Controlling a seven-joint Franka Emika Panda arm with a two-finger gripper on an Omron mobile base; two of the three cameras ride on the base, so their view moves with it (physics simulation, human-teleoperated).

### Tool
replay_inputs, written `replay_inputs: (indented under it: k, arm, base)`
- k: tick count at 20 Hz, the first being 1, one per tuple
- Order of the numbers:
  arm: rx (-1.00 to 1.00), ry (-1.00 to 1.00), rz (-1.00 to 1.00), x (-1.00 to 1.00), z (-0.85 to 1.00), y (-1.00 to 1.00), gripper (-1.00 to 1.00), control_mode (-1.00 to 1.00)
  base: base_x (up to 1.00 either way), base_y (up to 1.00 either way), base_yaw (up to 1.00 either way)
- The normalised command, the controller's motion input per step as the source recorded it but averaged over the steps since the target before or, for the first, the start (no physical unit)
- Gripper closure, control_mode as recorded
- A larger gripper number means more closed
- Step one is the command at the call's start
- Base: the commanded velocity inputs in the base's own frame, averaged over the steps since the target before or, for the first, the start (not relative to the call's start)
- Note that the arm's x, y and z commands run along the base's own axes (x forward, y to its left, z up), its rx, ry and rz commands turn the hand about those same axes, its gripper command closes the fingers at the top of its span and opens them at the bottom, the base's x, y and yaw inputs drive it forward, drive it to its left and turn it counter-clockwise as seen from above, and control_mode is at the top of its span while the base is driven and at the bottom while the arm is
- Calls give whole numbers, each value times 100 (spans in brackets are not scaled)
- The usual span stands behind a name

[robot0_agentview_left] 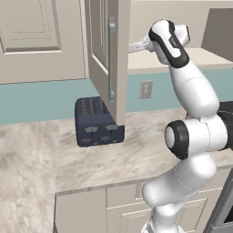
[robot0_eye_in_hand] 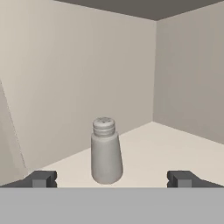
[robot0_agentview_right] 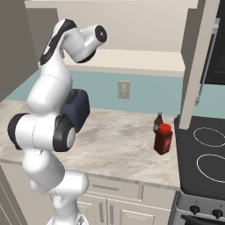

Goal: Collect the paprika, ketchup, and shaker from the cabinet and place them next to the stove.

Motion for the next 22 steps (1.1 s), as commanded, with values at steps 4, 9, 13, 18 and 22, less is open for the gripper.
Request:
replay_inputs:
  k: [4,9,13,18,22]
  arm:
    - [0,2,0,25,0,14,-100,-100]
    - [0,1,0,19,0,29,-100,-100]
    - [0,0,0,7,-2,37,-100,-100]
    - [0,0,0,0,0,27,-100,-100]
    - [0,0,0,0,0,5,-100,-100]
  base:
    - [0,0,0]
    - [0,0,0]
    - [0,0,0]
    - [0,0,0]
    - [0,0,0]
